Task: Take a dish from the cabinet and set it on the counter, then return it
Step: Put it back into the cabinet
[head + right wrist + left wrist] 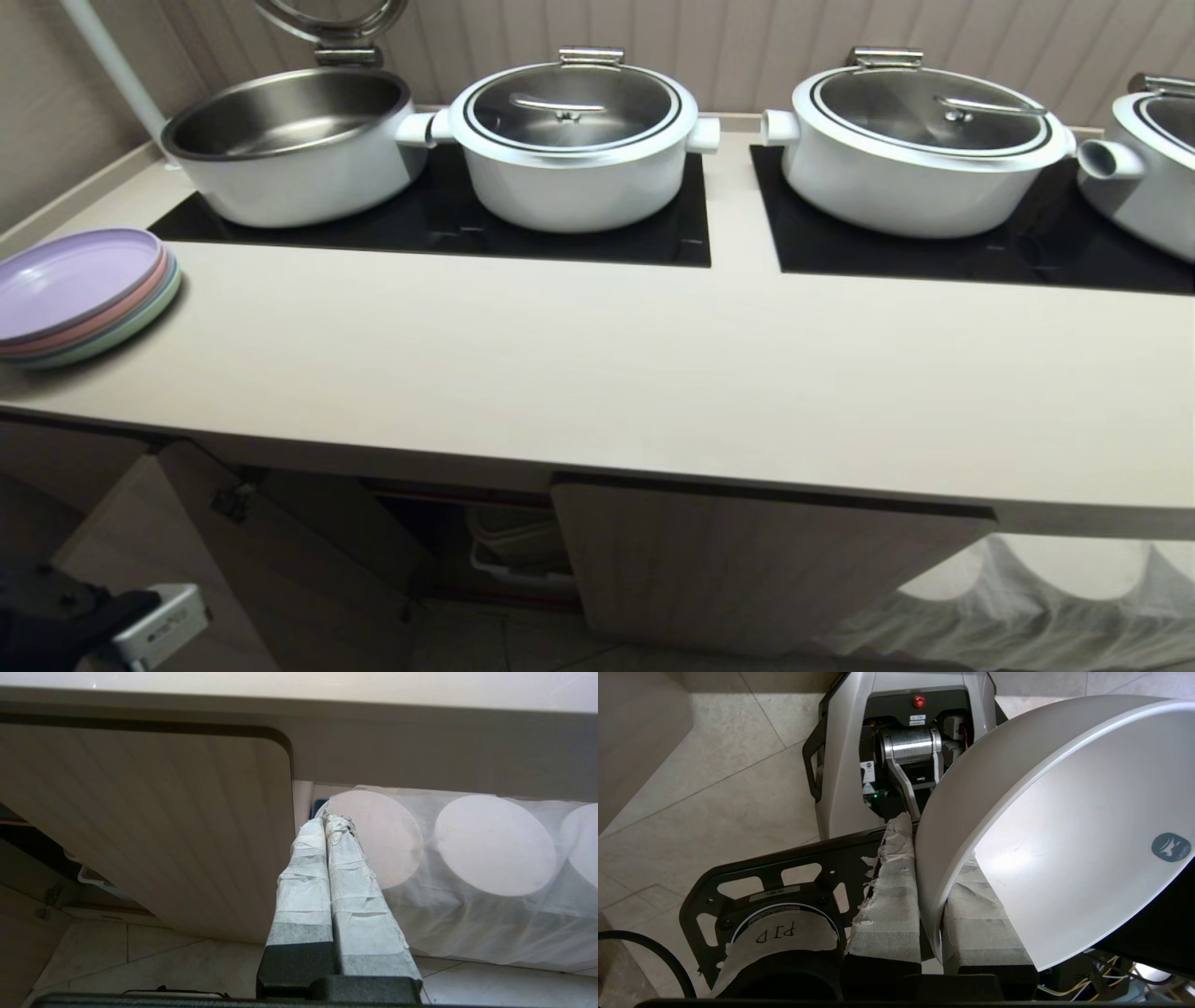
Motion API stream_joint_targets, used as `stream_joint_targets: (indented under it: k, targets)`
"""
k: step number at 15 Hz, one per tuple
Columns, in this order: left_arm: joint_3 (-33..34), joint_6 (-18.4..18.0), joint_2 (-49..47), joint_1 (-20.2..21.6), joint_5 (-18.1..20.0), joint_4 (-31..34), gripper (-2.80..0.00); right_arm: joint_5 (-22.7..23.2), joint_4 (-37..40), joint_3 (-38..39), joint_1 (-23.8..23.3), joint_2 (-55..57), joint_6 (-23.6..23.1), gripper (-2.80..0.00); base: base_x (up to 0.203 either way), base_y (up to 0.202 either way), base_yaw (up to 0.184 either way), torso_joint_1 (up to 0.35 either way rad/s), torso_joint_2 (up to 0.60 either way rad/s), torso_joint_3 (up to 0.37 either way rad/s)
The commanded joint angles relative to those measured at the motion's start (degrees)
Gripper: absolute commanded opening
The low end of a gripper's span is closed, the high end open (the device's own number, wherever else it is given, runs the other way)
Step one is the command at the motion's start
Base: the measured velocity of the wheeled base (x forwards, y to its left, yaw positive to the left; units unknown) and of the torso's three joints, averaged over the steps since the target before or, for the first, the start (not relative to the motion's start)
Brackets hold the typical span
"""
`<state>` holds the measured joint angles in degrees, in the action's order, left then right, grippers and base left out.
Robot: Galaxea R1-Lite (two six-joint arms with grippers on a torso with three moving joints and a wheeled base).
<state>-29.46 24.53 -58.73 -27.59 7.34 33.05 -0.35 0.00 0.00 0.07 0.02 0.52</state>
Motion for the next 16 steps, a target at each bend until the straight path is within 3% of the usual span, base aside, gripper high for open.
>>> stream_joint_targets:
  k: [1, 7, 16]
  targets:
    - [0.0, 0.2, 0.1, 0.0, 0.1, 0.2, -2.8, 0.0, 0.0, 0.0, 0.0, 0.1, 0.0, -2.8, 0.0, 0.0, 0.0, -0.168, 0.36, 0.179]
    - [0.8, 0.2, 0.1, 0.0, 0.1, 0.1, -2.8, 0.0, 0.0, 0.0, 0.0, 0.1, 0.0, -2.8, 0.0, 0.0, 0.0, -0.176, 0.37, 0.19]
    - [1.2, 0.2, 0.3, 0.0, 0.2, 0.0, -2.8, 0.0, 0.0, 0.0, 0.0, 0.1, 0.0, -2.8, 0.0, 0.0, 0.0, -0.243, 0.54, 0.289]
